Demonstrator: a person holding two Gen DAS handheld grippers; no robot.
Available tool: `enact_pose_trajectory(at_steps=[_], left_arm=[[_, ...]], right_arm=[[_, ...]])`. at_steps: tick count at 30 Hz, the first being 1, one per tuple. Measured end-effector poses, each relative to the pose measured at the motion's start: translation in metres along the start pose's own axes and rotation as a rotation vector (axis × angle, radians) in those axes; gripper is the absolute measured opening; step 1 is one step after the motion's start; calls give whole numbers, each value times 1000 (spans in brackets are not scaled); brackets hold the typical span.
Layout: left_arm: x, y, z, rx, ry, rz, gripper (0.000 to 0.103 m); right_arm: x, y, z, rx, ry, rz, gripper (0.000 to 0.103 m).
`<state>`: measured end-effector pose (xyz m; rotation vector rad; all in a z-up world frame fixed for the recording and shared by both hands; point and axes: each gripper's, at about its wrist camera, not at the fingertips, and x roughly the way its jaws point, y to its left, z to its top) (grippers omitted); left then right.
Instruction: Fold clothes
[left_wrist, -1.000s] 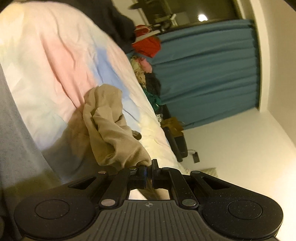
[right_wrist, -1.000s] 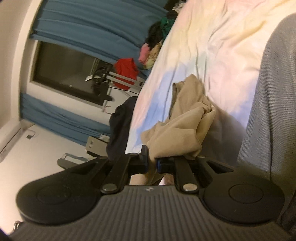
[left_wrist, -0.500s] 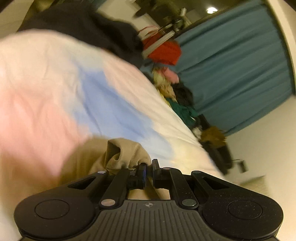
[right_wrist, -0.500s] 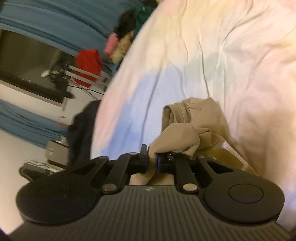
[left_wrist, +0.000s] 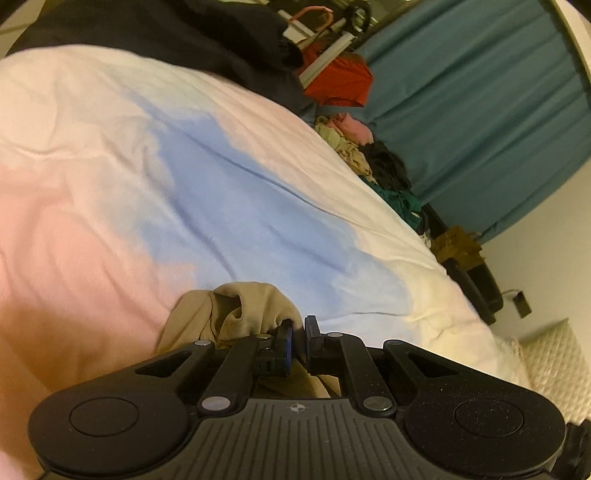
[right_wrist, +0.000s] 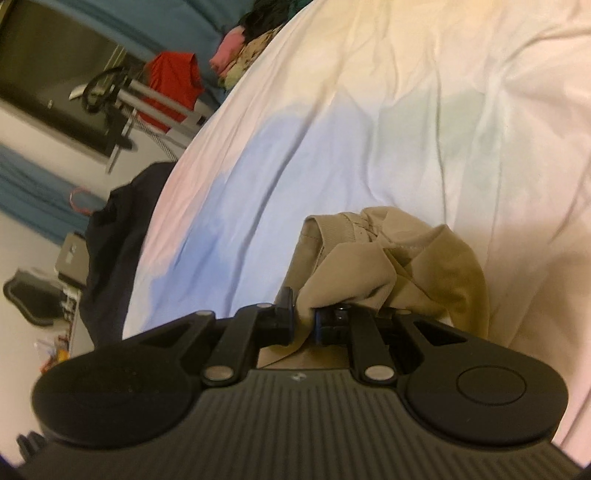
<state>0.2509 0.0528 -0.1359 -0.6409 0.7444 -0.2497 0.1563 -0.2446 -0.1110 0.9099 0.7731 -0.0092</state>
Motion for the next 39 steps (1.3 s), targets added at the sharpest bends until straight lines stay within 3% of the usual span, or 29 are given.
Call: enact_pose_trajectory(at_steps=[1, 3, 4, 5, 6, 7, 8, 12, 13, 14, 15, 16, 21, 25, 28, 32, 37, 39], left_arm=[[-2, -2, -1, 22, -2, -2, 7], [-2, -10, -1, 92, -10, -10, 13], [-6, -15, -1, 130, -21, -22, 17], [-11, -21, -2, 162, -31, -43, 30], [-17, -26, -4, 193, -42, -65, 41], [-26, -33, -6, 225, -65, -89, 61], [-35, -39, -8, 256, -88, -111, 75], [-57, -52, -14, 369, -150, -144, 85], [-56, -54, -15, 398, -121, -140, 86], [-53, -55, -17, 422, -90, -127, 86], [-48, -55, -20, 441, -63, -106, 86], [-43, -55, -23, 459, -37, -83, 86], [-6, -46, -31, 530, 42, 91, 81], [6, -43, -35, 560, 52, 119, 81], [0, -46, -38, 565, 46, 115, 81], [-31, -49, -39, 547, 35, 98, 81], [-75, -57, -56, 585, 40, 67, 81], [-85, -55, -67, 595, 26, 88, 81]], right_arm=[[-6, 3, 1, -18, -5, 35, 17], [-17, 10, 2, -55, -16, 104, 30], [-22, 13, 3, -74, -21, 139, 58], [-28, 17, 4, -92, -27, 174, 93], [-33, 20, 5, -111, -32, 209, 101], [-39, 23, 6, -129, -37, 244, 103], [-44, 27, 6, -148, -43, 279, 103], [-65, 38, 3, -236, -85, 356, 103], [-65, 40, 0, -272, -91, 328, 102], [-63, 42, -4, -316, -93, 289, 95], [-60, 45, -8, -361, -93, 252, 84], [-54, 46, -11, -409, -90, 207, 59], [-15, 37, -20, -581, -100, -71, 45], [7, 22, -19, -546, -62, -115, 43], [-2, 23, -23, -552, -73, -118, 43], [-31, 24, -34, -503, -76, -82, 46], [-72, 37, -64, -589, -135, -81, 46], [-76, 32, -71, -589, -137, -97, 47]])
